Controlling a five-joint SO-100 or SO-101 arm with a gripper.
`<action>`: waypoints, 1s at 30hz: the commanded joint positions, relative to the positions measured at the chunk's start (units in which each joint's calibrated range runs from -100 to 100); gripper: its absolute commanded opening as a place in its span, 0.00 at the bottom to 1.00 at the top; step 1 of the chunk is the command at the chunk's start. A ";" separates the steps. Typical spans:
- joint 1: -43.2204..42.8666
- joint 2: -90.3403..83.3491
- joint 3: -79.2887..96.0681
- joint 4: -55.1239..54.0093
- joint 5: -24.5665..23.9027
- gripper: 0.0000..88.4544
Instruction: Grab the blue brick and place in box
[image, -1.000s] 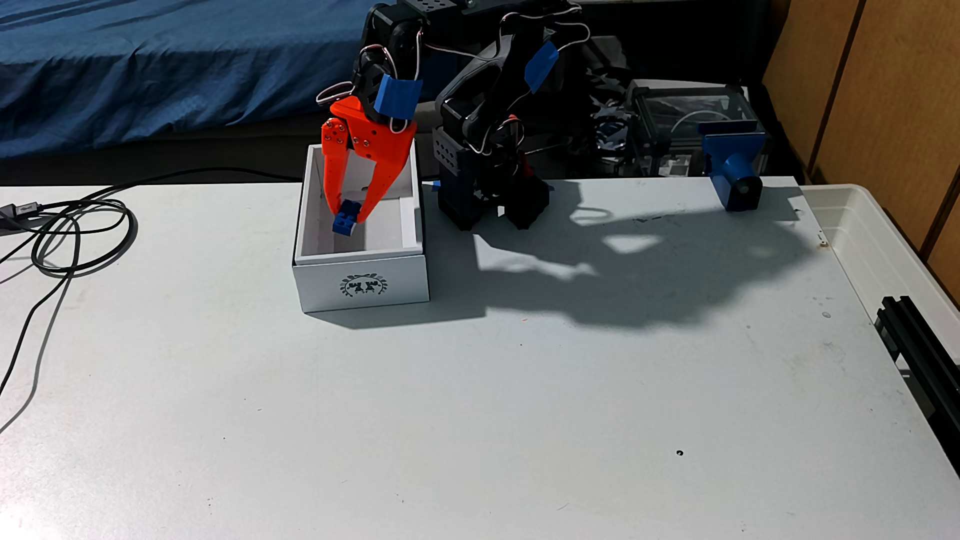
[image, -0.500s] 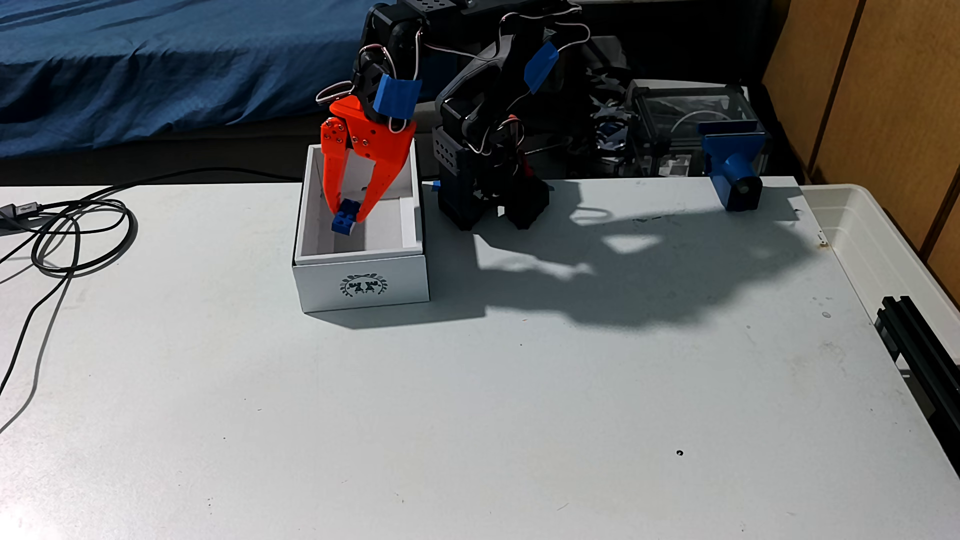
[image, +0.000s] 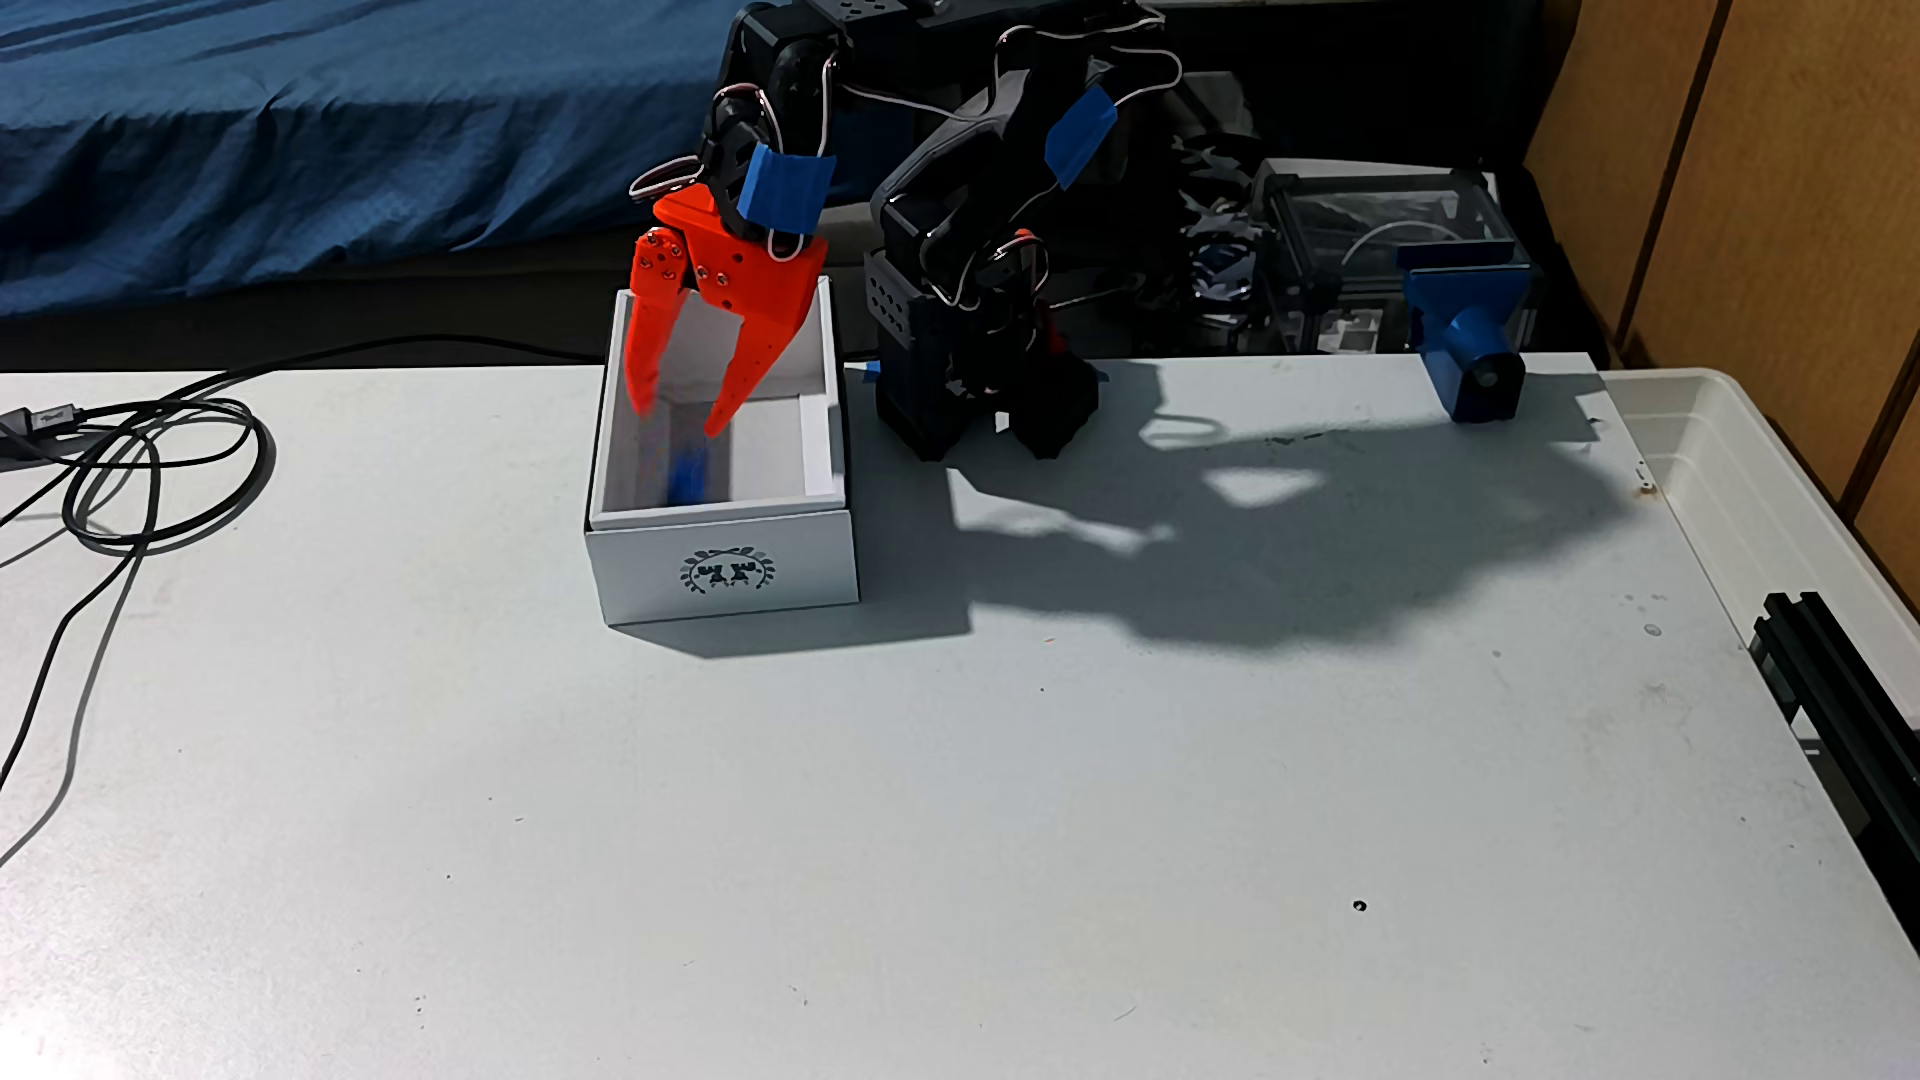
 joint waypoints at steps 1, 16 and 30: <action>-0.13 -1.13 -2.49 0.01 -0.13 0.21; -28.58 -1.21 -24.85 -1.03 0.19 0.20; -53.03 -1.29 -23.34 -11.54 20.50 0.20</action>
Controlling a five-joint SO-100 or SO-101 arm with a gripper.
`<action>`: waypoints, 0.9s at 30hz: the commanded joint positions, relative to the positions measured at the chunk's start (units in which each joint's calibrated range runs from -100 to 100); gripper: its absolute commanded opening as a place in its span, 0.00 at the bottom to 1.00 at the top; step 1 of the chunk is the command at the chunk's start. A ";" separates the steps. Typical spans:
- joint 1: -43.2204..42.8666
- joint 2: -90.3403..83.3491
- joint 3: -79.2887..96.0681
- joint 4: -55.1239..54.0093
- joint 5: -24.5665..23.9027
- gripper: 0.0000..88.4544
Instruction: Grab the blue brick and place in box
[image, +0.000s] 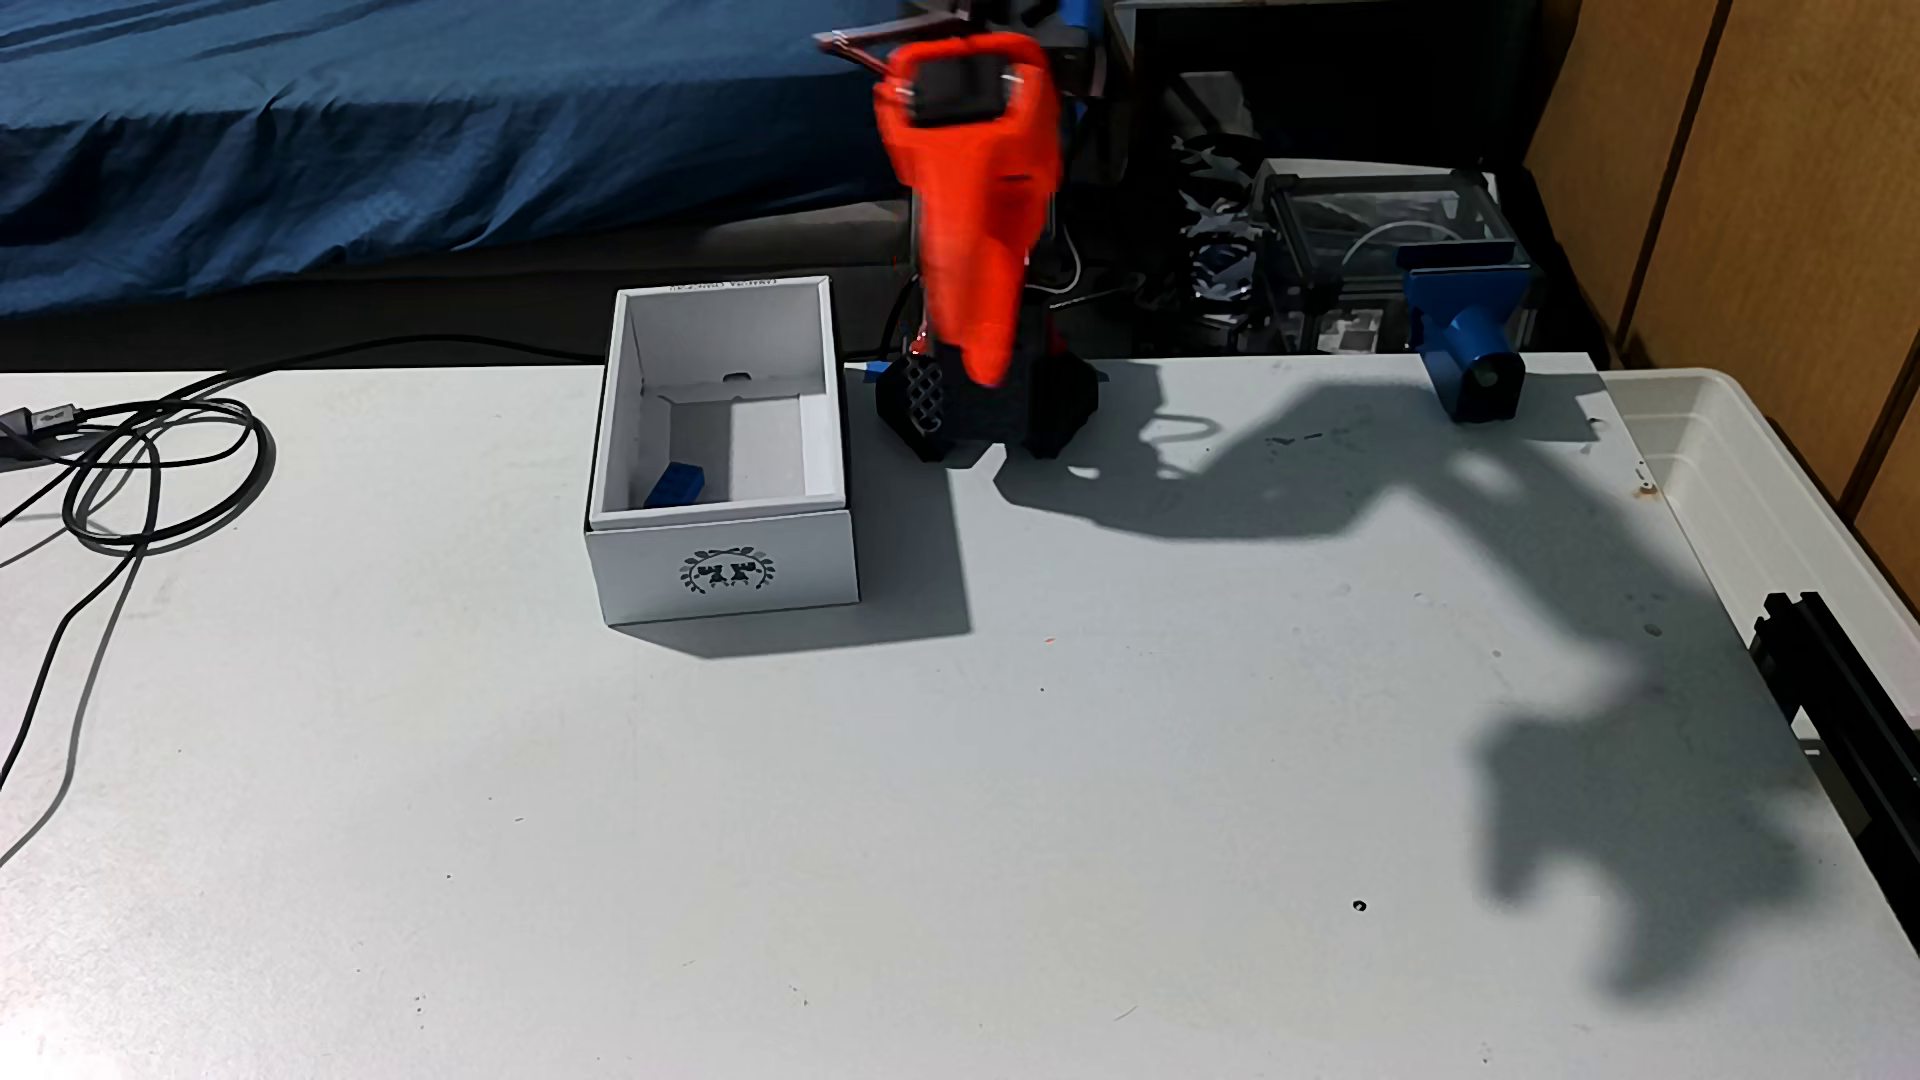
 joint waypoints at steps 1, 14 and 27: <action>-2.62 -0.96 2.40 -1.96 1.76 0.20; -7.68 -34.28 27.07 -10.92 4.03 0.01; -5.30 -45.86 42.51 -11.53 6.45 0.02</action>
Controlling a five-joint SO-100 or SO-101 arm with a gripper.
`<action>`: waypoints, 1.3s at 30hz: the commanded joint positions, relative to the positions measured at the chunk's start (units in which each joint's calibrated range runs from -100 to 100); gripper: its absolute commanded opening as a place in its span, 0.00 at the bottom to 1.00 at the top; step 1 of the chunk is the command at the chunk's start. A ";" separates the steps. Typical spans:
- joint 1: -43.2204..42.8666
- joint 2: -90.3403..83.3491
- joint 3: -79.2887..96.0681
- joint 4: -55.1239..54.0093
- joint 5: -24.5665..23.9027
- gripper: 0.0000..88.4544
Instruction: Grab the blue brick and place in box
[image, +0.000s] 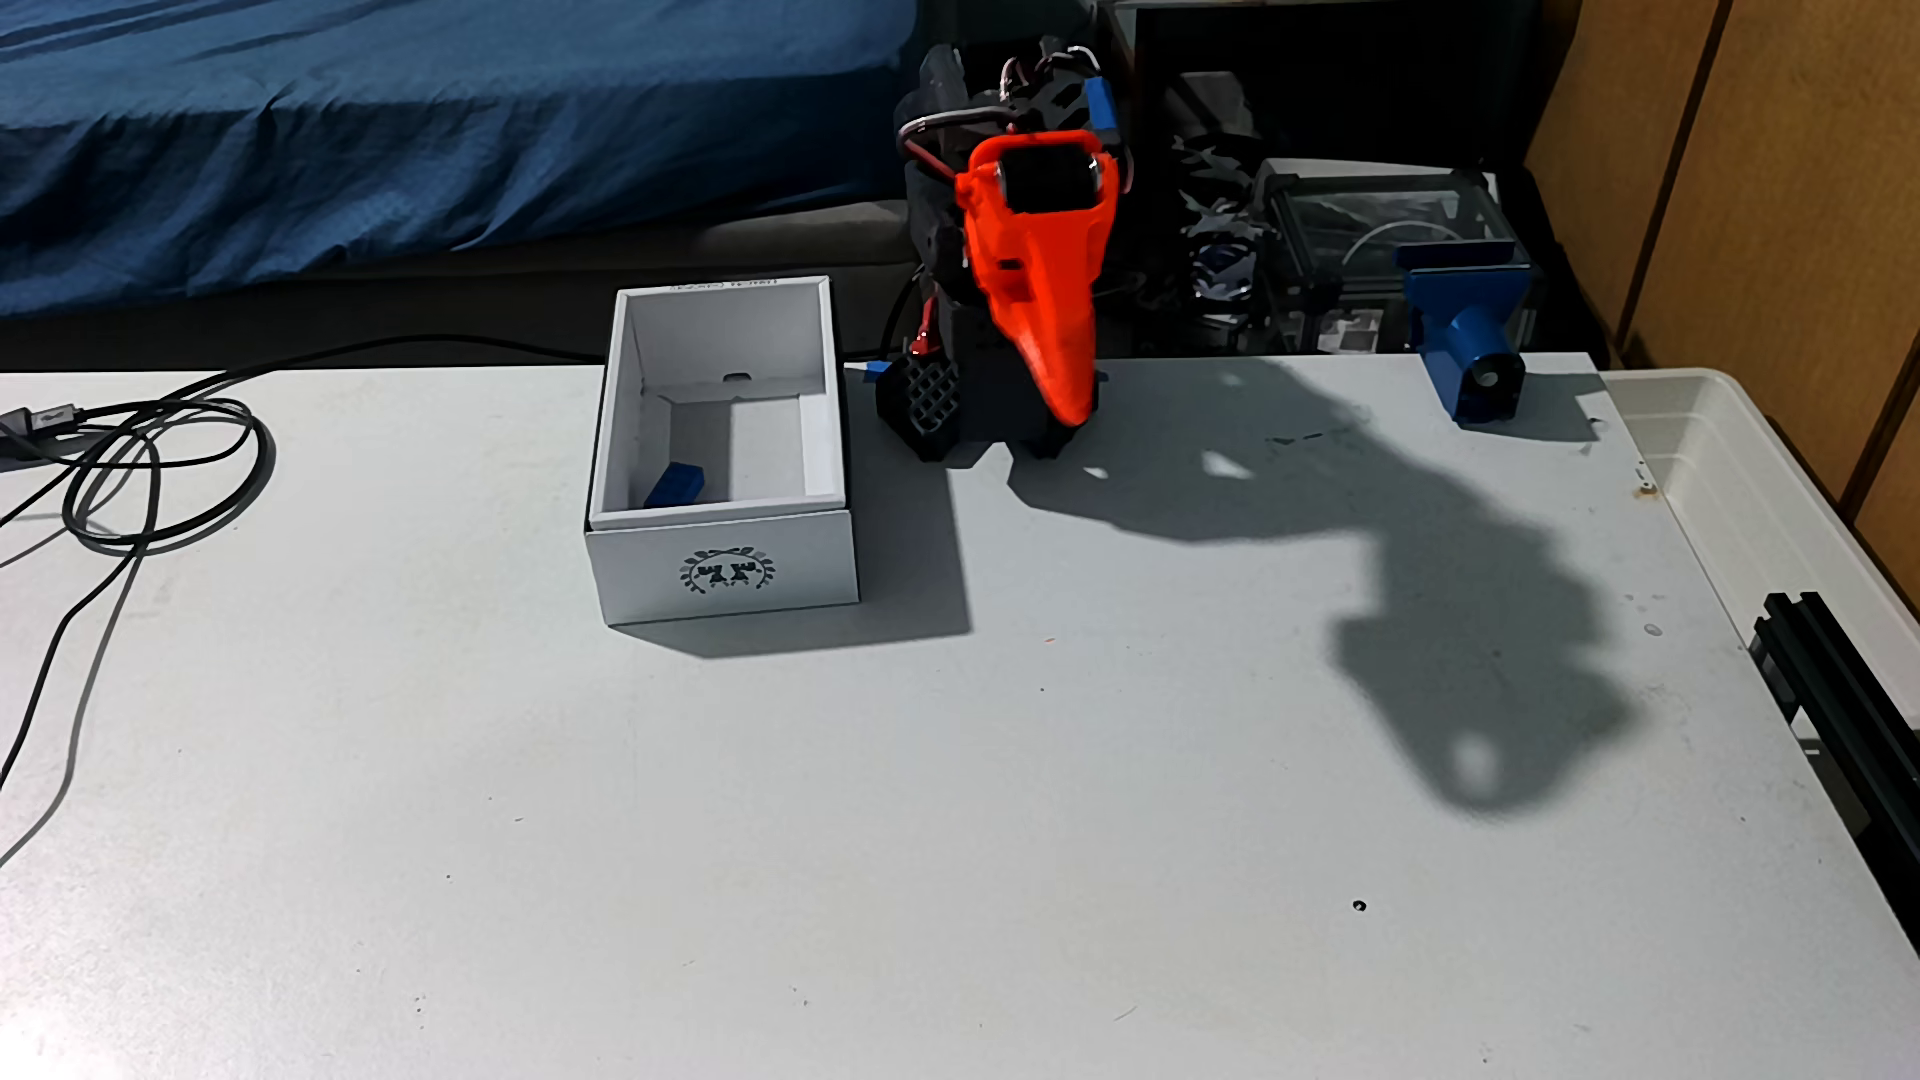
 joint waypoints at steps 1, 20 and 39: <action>1.42 -0.59 0.93 -2.20 0.34 0.02; 6.62 -0.51 16.81 -12.54 0.34 0.02; 6.54 -0.59 16.81 4.44 0.24 0.01</action>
